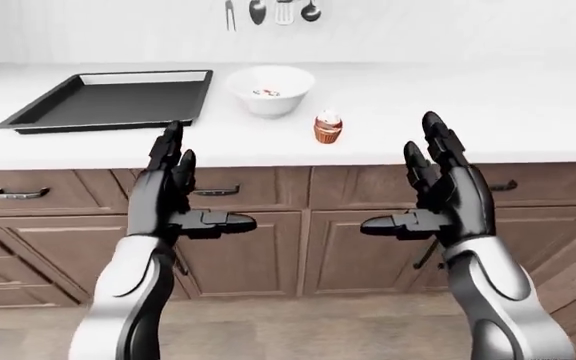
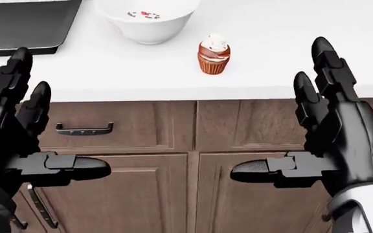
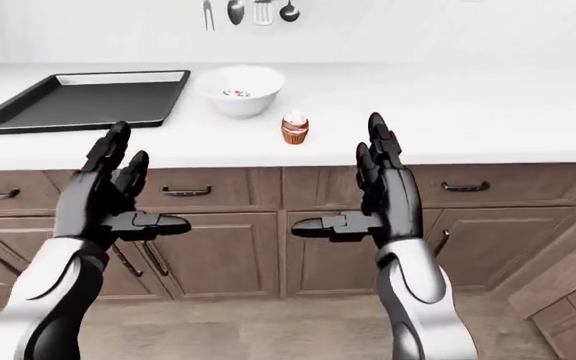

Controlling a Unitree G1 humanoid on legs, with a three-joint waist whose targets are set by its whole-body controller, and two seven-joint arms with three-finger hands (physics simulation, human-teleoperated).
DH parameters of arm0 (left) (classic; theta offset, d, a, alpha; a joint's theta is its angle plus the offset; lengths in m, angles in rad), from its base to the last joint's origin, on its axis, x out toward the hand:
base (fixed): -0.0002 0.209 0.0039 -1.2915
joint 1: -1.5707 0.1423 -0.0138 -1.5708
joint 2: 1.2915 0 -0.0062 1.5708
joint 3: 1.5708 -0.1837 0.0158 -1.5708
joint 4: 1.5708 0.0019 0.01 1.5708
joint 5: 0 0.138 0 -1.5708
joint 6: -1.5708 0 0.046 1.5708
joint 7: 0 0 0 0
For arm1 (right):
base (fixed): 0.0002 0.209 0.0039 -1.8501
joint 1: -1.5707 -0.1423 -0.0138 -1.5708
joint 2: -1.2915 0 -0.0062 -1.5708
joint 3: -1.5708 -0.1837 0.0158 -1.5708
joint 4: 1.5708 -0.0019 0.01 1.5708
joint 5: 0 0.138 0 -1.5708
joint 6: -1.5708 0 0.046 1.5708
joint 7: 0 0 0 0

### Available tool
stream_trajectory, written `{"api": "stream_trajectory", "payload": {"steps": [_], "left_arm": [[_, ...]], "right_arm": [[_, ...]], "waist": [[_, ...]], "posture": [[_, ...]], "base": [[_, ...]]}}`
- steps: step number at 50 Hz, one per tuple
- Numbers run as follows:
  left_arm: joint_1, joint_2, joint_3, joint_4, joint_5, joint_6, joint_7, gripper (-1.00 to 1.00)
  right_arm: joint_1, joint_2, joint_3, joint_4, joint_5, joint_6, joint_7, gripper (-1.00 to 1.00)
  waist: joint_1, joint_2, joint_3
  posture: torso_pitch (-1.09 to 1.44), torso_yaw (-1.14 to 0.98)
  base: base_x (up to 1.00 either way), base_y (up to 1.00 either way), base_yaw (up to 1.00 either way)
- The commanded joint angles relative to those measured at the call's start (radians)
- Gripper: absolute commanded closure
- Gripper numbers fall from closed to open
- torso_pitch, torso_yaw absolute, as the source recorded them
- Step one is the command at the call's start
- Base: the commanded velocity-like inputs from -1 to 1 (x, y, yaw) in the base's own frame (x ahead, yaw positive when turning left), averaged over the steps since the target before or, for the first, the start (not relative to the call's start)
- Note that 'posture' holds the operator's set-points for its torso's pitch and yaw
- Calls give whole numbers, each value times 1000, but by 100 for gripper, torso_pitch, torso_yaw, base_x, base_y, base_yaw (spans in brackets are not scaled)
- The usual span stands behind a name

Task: Pick up the bowl with cake and place it on the tray. Pick up the cupcake and place it on the tray.

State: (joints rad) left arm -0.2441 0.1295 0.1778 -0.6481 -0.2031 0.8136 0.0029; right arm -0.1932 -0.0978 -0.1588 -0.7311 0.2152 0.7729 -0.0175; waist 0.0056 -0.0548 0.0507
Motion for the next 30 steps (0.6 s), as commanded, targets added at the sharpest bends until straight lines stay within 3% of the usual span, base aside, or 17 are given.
{"api": "stream_trajectory", "payload": {"steps": [1,3,7,9,11,12,13,14,16,22,24,25,26,27,28,30], "left_arm": [[-34,17,21,-42,-3,-22,3,-100],[-42,20,25,-52,-8,-9,6,-100],[-45,25,28,-63,-14,4,9,-100],[-50,27,32,-68,-18,13,12,-100],[-53,28,36,-74,-26,20,14,-100],[-55,30,41,-72,-31,23,14,-100],[-59,31,46,-74,-36,29,16,-100],[-64,34,48,-81,-41,38,20,-100],[-73,39,50,-95,-50,56,29,-100],[-82,49,57,-95,-66,62,38,-100],[-83,52,60,-96,-70,63,39,-100],[-83,53,62,-97,-72,65,40,-100],[-83,54,62,-100,-73,67,41,-100],[-83,54,65,-104,-77,70,42,-100],[-81,57,63,-104,-76,68,42,-100],[-82,59,65,-111,-79,75,43,-100]], "right_arm": [[-28,-2,4,-31,6,-27,2,-100],[-27,-3,0,-40,10,-22,0,-100],[-33,-14,-21,-42,25,-18,1,-100],[-32,-16,-25,-47,30,-16,-1,-100],[-33,-22,-32,-46,35,-16,1,-100],[-35,-27,-39,-55,40,-5,0,-100],[-37,-30,-45,-61,45,2,-1,-100],[-37,-32,-51,-65,48,5,-1,-100],[-36,-35,-54,-72,53,10,-4,-100],[-36,-40,-65,-93,68,25,-11,-100],[-35,-39,-67,-97,72,24,-13,-100],[-34,-39,-67,-99,74,24,-14,-100],[-33,-40,-68,-102,76,24,-14,-100],[-32,-40,-72,-107,80,28,-16,-100],[-30,-41,-76,-112,85,28,-16,-100],[-25,-42,-82,-118,89,23,-19,-100]], "waist": [[2,-7,-14],[-1,6,-22],[-13,44,-11],[-21,73,-18],[-25,125,-34],[-22,129,-46],[-8,117,-20],[-15,129,-6],[1,118,-19],[21,68,-18],[26,38,-28],[26,14,-34],[20,-24,-49],[10,14,-27],[18,-6,-11],[0,-3,-19]], "posture": [[0,0],[0,0],[0,0],[0,0],[0,0],[0,0],[0,0],[0,0],[0,0],[0,0],[0,0],[0,0],[0,0],[0,0],[0,0],[0,0]], "base": [[44,0,0],[43,0,0],[44,0,0],[43,0,0],[43,0,0],[44,0,0],[44,0,0],[43,0,0],[43,0,0],[43,0,0],[43,0,0],[43,0,0],[43,0,0],[44,0,0],[42,0,0],[43,0,0]]}}
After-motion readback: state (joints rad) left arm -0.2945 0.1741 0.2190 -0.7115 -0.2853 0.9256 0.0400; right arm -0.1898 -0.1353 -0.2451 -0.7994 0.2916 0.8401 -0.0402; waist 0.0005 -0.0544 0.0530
